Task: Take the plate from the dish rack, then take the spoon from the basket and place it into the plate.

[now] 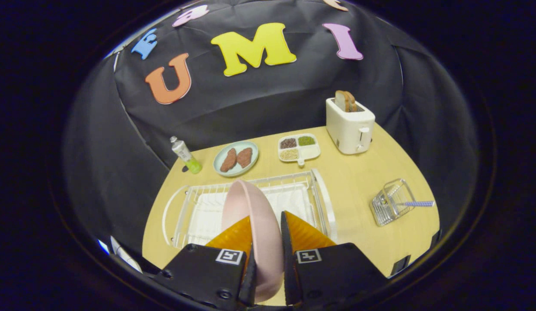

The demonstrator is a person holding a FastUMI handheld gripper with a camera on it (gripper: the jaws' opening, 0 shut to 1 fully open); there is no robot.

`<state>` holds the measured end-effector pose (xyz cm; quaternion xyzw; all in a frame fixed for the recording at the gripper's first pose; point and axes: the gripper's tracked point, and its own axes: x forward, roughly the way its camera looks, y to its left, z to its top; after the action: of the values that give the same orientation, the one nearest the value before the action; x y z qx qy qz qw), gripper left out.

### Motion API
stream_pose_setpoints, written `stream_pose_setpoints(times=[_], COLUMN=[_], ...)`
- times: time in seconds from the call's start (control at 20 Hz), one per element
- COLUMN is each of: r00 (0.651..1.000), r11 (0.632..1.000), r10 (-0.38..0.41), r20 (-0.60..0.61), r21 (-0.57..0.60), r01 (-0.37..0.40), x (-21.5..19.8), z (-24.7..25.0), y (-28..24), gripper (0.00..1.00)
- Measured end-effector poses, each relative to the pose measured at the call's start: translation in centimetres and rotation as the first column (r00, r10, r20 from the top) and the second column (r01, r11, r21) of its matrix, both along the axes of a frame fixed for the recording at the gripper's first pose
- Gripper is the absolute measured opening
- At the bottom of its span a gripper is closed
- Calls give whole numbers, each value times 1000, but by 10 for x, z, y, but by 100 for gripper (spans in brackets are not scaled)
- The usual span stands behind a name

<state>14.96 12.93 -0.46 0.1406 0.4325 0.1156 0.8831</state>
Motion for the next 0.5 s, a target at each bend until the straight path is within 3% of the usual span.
stream_pose_setpoints(times=[0.3,0.5], r00=[995,984], r11=[975,948], r10=[13,2], r20=[-100,-178], r21=[224,314], r01=[10,55], x=[-87,-125], z=[-50,-98], y=[-13,-24], gripper=[31,31])
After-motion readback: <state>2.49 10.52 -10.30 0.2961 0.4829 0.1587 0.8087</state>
